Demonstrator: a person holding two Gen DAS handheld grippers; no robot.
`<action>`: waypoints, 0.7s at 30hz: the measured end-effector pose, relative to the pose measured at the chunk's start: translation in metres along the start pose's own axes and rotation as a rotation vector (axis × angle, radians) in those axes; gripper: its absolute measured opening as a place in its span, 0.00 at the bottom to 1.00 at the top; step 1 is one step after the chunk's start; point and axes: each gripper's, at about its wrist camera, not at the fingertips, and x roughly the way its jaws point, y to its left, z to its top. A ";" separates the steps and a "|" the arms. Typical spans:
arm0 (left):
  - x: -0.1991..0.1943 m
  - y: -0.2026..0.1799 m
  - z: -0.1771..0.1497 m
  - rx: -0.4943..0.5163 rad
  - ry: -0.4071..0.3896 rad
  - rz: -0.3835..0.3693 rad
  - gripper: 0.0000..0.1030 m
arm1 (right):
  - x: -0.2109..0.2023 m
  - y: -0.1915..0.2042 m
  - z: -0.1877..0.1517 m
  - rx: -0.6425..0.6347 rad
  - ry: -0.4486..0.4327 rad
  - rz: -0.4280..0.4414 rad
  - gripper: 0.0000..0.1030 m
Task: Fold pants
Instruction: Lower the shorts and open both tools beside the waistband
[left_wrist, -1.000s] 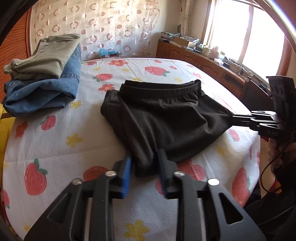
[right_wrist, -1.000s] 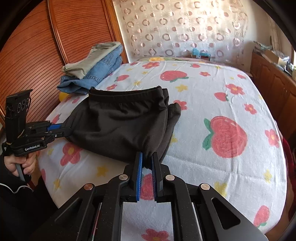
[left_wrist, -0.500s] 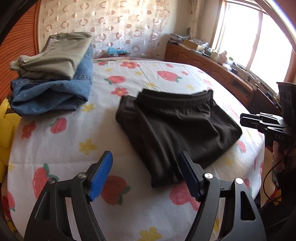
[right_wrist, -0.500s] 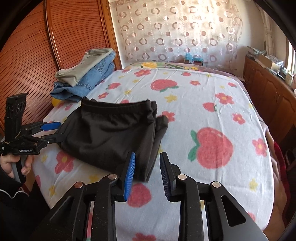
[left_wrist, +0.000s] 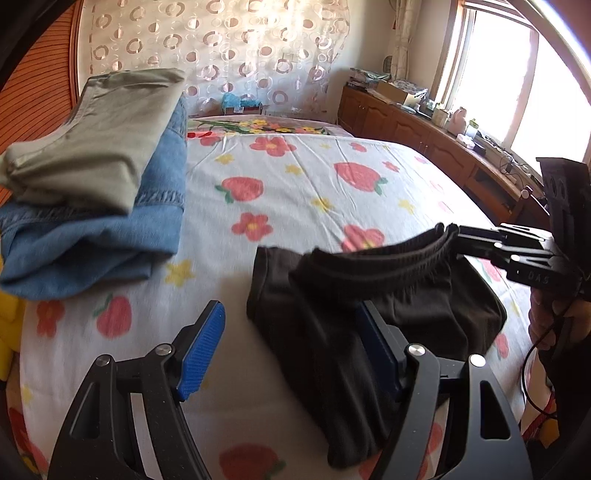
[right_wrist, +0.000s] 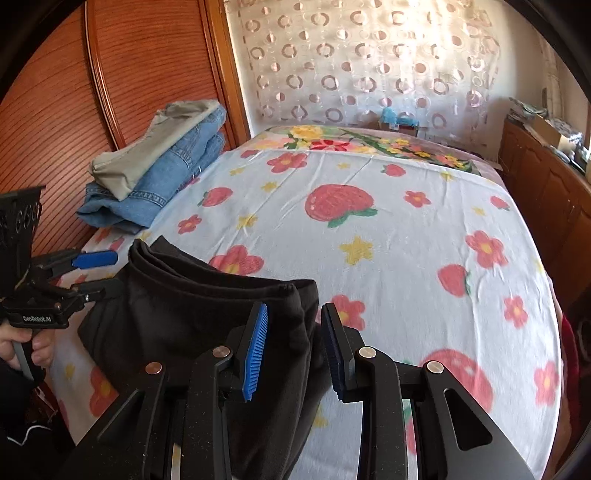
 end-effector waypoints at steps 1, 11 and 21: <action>0.002 0.000 0.002 0.001 0.002 0.005 0.72 | 0.003 0.000 0.002 -0.006 0.003 0.002 0.30; 0.013 0.006 0.010 -0.010 -0.008 0.036 0.71 | 0.013 -0.007 0.010 0.017 -0.051 -0.032 0.05; 0.019 0.011 0.008 -0.021 0.005 0.051 0.71 | 0.014 -0.003 0.009 0.021 -0.039 -0.054 0.09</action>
